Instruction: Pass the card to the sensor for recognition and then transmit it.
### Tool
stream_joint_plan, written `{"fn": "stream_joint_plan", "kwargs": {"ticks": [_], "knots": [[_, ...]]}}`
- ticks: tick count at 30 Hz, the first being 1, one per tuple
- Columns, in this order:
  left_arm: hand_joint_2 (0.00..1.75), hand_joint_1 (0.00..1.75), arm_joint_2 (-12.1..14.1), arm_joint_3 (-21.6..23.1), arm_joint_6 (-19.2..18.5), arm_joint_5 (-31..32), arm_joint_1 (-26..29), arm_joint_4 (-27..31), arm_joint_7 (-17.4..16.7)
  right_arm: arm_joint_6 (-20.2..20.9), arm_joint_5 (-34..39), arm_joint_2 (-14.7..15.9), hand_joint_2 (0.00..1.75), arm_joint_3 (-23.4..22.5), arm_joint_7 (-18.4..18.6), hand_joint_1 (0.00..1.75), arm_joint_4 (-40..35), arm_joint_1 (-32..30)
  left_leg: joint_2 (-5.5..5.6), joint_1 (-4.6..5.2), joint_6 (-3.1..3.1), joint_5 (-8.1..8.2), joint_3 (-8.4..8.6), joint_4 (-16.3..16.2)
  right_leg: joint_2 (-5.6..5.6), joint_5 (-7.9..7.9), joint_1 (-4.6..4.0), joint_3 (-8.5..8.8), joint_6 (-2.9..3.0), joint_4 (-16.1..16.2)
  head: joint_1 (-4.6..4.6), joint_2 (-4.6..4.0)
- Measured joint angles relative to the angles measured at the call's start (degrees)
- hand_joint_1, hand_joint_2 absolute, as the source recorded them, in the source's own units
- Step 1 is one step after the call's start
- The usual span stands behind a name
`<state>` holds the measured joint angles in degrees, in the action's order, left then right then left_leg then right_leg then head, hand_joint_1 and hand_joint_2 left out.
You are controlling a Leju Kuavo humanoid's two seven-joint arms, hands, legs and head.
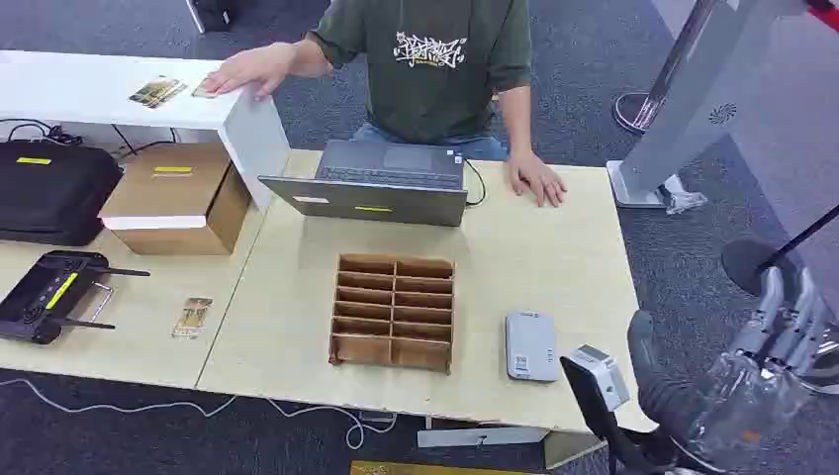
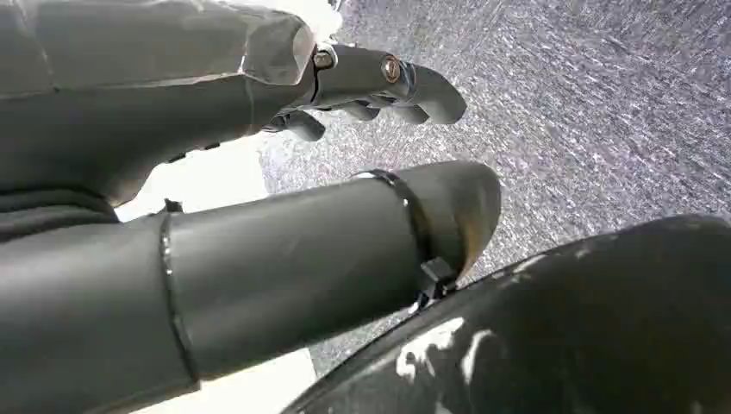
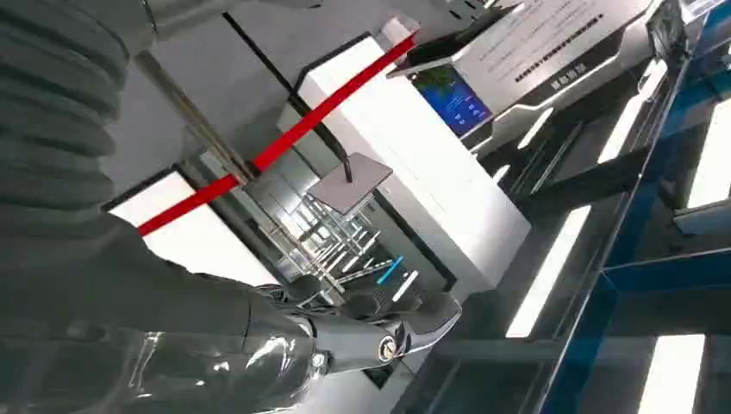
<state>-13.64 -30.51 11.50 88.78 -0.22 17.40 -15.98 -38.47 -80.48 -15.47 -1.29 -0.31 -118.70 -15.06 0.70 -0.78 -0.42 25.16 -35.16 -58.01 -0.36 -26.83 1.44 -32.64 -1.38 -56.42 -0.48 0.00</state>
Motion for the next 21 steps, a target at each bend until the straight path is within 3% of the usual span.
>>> {"fn": "stream_joint_plan", "kwargs": {"ticks": [12, 18, 21], "knots": [[0.0, 0.0, -0.17, 0.09, 0.7, 0.0, 0.06, 0.0, 0.46, 0.0, 1.58, -0.02, 1.75, -0.18, -1.22, 0.0, 0.0, -0.04, 0.0, 0.0, 0.0, 0.0, 0.0, 0.0, 0.0, 0.0, 0.0, 0.0, 0.0, 0.0, 0.0, 0.0], [0.0, 0.0, -0.17, 0.28, 1.38, 0.0, 0.06, -0.66, 1.07, 0.0, 4.02, -0.02, 1.75, -1.46, -5.68, 0.0, 0.09, 1.43, -0.01, 0.0, 0.0, 0.0, 0.0, 0.0, 0.01, 0.01, 0.0, 0.01, 0.0, 0.0, 0.0, 0.0], [0.0, 0.0, -0.15, 0.79, 1.84, 0.0, 0.03, -0.79, 1.25, 0.0, -0.12, 0.0, 1.75, -2.49, -5.33, 0.0, 0.57, 4.25, -0.01, 0.0, 0.0, -0.01, 0.01, 0.0, 0.01, 0.02, 0.0, 0.02, 0.01, 0.0, 0.0, 0.0]]}}
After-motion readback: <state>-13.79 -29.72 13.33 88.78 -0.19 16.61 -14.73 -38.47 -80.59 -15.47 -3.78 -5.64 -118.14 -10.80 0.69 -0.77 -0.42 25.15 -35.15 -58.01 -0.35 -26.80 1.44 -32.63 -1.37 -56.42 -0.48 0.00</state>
